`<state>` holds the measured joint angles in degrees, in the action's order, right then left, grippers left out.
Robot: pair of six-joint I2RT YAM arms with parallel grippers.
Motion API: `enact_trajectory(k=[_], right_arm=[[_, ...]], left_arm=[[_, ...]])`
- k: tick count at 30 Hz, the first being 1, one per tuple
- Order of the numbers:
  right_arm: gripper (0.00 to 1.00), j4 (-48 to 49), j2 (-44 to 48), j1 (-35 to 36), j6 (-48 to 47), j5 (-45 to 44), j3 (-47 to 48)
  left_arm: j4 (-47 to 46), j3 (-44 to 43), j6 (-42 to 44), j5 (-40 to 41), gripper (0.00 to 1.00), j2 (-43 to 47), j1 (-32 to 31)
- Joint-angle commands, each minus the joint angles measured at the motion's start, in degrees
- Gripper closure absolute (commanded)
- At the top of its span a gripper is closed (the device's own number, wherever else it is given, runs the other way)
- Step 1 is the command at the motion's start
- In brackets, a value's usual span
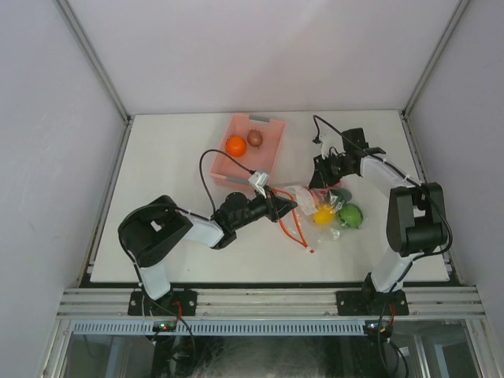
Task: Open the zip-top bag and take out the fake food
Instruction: Pick up the fake fruit from the zipper food storage bag.
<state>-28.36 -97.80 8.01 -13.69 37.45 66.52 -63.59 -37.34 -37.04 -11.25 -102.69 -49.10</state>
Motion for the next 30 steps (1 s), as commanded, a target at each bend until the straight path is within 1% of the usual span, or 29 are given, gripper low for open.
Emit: enact_trajectory(k=[1, 5, 8, 12, 16, 19, 23, 27, 30], right_arm=[[0.82, -12.58, -2.20, 0.17, -9.85, 11.08, 6.21], [0.78, -17.64, -2.92, 1.57, -14.79, 13.90, 7.82], [0.76, -18.55, -2.20, 1.77, -15.23, 13.75, 8.41], [0.73, -16.50, 1.56, 0.16, -13.40, 9.74, 8.00], [0.71, -12.19, 3.78, -0.29, -10.87, 2.69, 5.49], [0.71, -11.23, 2.17, 0.46, -10.04, -1.71, 5.29], [0.73, -12.36, -0.84, 3.37, -11.13, -6.48, 5.77], [0.75, -15.42, -4.52, 5.87, -12.78, -7.54, 7.17], [0.81, -18.04, -7.68, 7.31, -14.06, -7.47, 8.63]], left_arm=[[-8.06, 1.31, 2.06, -4.45, 1.00, 2.70, -0.10], [-7.95, 2.66, 3.80, -5.01, 0.99, 3.43, -0.50], [-7.95, 4.11, 6.28, -4.58, 0.99, 4.23, -1.05], [-7.94, 5.69, 8.03, -4.22, 0.98, 5.15, -1.08], [-8.04, 5.84, 8.55, -5.18, 0.99, 5.22, -1.17], [-7.98, 5.61, 8.77, -5.58, 0.99, 5.53, -1.20], [-7.24, 5.70, 9.37, -5.38, 0.99, 5.51, -1.17], [-6.72, 5.64, 9.65, -5.55, 0.99, 4.59, -1.17], [-6.63, 5.68, 9.89, -5.92, 0.99, 3.72, -1.09]])
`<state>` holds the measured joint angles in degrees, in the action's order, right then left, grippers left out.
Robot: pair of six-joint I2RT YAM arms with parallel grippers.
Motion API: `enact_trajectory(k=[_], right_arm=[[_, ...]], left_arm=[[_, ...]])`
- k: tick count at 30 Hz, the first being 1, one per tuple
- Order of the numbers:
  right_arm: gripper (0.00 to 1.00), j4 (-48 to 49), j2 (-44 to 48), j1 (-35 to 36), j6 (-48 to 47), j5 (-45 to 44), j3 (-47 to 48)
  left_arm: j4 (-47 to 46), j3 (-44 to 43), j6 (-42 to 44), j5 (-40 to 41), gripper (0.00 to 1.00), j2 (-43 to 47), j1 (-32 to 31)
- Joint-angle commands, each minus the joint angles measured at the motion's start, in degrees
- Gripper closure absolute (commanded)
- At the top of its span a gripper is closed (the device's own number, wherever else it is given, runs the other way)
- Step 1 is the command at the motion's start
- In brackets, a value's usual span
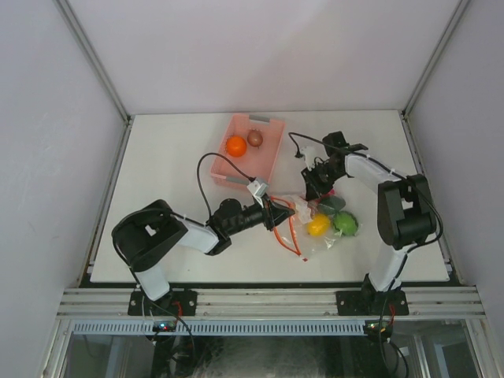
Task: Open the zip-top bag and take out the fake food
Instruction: Pick up the fake fruit from the zipper food storage bag.
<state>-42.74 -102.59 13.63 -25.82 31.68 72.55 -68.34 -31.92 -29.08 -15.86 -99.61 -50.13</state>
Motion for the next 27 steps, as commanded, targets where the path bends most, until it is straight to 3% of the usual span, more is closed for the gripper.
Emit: enact_trajectory(k=[1, 6, 13, 18, 24, 27], right_arm=[[0.83, -4.21, -3.55, 2.15, -2.19, -1.63, 3.01], [0.86, -6.07, -4.63, 3.24, -3.59, 0.98, 3.86], [0.86, -6.39, -4.81, 2.97, -4.13, 2.31, 3.94], [0.86, -6.66, -4.73, 2.90, -4.30, 3.12, 4.03], [0.85, -6.81, -4.74, 2.90, -4.34, 3.16, 4.13], [0.85, -6.79, -4.66, 2.89, -4.34, 3.19, 4.17]], left_arm=[[-1.77, 0.26, 2.19, -1.36, 0.99, 0.45, -0.06], [-0.21, 0.39, 3.65, -2.40, 0.96, 0.59, -0.06], [1.36, 3.81, 7.04, -2.07, 0.59, 4.07, 0.44], [6.00, 7.66, 13.48, -1.63, 0.45, 9.89, 1.06], [9.79, 12.19, 22.47, -0.96, 0.42, 14.98, 1.09], [10.40, 13.16, 25.39, -0.35, 0.49, 15.23, 1.00]])
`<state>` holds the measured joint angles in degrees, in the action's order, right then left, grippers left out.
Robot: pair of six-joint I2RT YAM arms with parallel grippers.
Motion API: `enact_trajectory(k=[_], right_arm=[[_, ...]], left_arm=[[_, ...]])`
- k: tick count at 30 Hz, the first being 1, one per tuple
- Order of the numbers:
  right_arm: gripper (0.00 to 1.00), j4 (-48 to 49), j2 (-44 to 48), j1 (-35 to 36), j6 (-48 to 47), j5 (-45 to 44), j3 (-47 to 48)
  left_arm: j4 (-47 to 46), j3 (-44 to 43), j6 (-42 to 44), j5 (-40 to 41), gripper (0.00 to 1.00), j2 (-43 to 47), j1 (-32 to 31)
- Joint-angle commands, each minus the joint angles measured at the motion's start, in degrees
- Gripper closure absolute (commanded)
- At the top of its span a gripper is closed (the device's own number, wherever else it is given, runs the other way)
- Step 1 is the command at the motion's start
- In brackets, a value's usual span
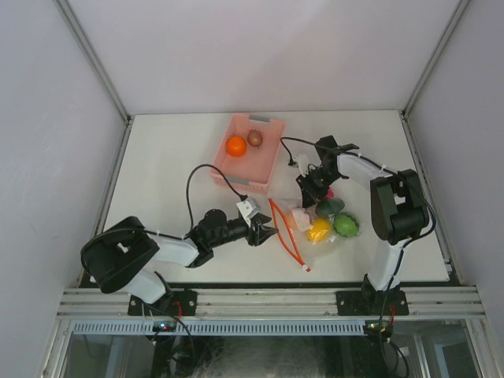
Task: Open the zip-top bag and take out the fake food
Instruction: Pick up the fake fruit from the zipper food storage bag.
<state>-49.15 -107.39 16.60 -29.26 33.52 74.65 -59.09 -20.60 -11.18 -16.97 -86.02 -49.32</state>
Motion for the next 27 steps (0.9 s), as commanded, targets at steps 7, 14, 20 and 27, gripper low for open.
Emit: enact_trajectory(k=[7, 14, 20, 27], right_arm=[[0.85, -0.45, -0.09, -0.08, -0.85, 1.61, 2.11], [0.85, -0.69, -0.35, -0.08, -0.95, 2.06, 2.21], [0.85, -1.13, -0.69, 0.01, -1.15, 2.42, 2.42], [0.85, -1.35, -0.72, 0.10, -1.24, 2.57, 2.45]], left_arm=[[-0.24, -0.07, 10.48, 5.77, 0.53, -1.61, -3.17], [-6.34, -2.80, 13.70, 12.11, 0.50, -8.27, -7.19], [-8.97, -5.35, 16.87, 16.67, 0.39, -11.96, -9.15], [-9.00, -8.52, 18.63, 18.76, 0.34, -16.45, -9.89]])
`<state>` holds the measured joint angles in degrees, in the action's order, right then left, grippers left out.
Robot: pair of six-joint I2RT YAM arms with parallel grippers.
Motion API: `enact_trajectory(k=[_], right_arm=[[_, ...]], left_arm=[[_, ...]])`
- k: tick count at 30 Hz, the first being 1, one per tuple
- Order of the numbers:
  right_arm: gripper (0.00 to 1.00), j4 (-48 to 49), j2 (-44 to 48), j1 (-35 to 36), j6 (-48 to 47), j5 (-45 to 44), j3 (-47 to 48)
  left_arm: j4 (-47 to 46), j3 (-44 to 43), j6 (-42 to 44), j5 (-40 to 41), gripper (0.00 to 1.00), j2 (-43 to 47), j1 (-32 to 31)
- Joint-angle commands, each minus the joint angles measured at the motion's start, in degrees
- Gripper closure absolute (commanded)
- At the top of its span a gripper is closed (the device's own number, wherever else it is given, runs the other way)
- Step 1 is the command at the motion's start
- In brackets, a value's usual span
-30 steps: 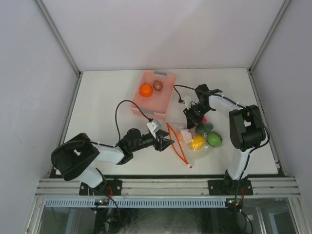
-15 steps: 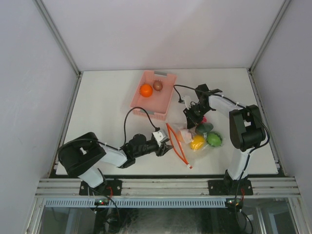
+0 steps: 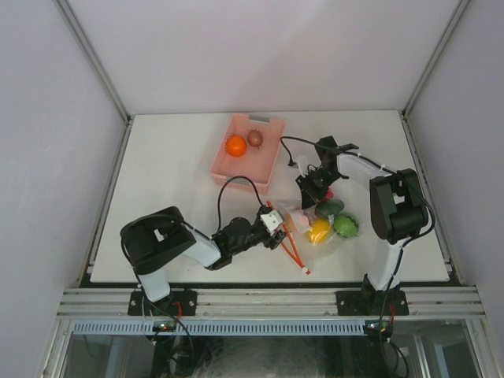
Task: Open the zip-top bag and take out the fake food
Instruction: Pick up the fake fruit from the zipper food storage bag.
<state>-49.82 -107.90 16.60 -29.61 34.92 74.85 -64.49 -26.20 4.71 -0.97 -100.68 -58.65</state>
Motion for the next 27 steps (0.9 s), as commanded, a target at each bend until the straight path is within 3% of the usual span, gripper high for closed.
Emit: enact_trajectory(k=[1, 12, 27], right_arm=[[0.85, -0.68, -0.28, 0.16, -0.89, 1.20, 2.24], [0.85, -1.49, -0.90, 0.59, -1.34, 2.14, 2.64], [0.86, -4.39, -2.57, 2.44, -3.43, 4.09, 3.72]], left_arm=[[-3.62, -3.27, 3.16, 3.22, 0.32, -2.25, -0.70], [-5.21, -7.25, 6.36, 8.75, 0.01, -7.52, -2.12], [-3.83, -13.09, 4.60, 12.43, 0.00, -13.04, -2.30]])
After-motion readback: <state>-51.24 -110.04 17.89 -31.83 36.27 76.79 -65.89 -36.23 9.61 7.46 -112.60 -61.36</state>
